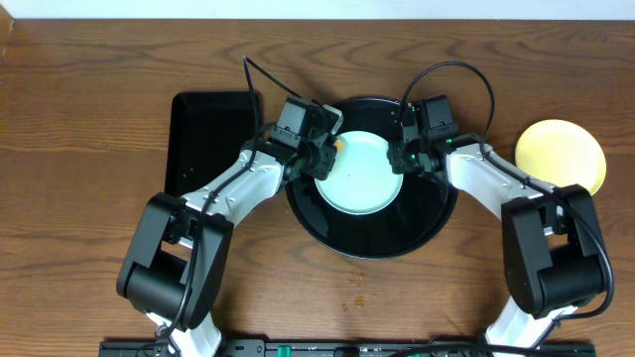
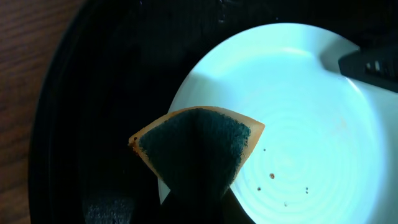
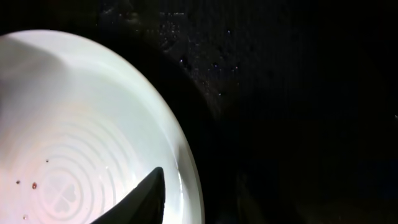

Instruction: Clean dirty plates on tray and stack at the side

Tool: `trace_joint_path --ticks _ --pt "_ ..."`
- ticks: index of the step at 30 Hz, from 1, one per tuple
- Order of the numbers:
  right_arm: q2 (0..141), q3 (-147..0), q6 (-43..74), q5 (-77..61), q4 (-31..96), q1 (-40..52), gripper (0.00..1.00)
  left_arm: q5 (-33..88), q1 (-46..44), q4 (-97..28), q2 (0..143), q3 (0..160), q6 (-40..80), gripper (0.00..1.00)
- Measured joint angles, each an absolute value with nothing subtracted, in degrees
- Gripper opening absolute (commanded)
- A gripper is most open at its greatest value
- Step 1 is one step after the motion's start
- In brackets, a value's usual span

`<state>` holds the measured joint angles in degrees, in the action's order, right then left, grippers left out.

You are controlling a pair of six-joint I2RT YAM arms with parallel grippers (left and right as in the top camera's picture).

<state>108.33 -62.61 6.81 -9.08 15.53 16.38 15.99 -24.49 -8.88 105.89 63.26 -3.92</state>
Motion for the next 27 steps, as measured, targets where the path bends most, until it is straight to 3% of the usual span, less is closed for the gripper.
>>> trace_joint_path --ticks 1,4,7,27 --pt "108.33 -62.61 6.22 -9.08 14.83 16.38 0.12 15.99 -24.49 -8.78 105.89 63.26 -3.97 0.08" --pt "108.33 -62.63 6.02 -9.13 13.63 16.38 0.1 15.99 -24.56 -8.29 105.89 63.26 -4.38 0.07" --pt "108.53 -62.61 5.61 -9.21 13.74 16.38 0.01 15.99 -24.6 -5.87 106.08 63.26 -4.64 0.07" --pt "110.26 -62.98 5.43 -10.33 12.78 16.38 0.01 16.01 -24.93 3.38 111.55 63.29 -8.99 0.08"
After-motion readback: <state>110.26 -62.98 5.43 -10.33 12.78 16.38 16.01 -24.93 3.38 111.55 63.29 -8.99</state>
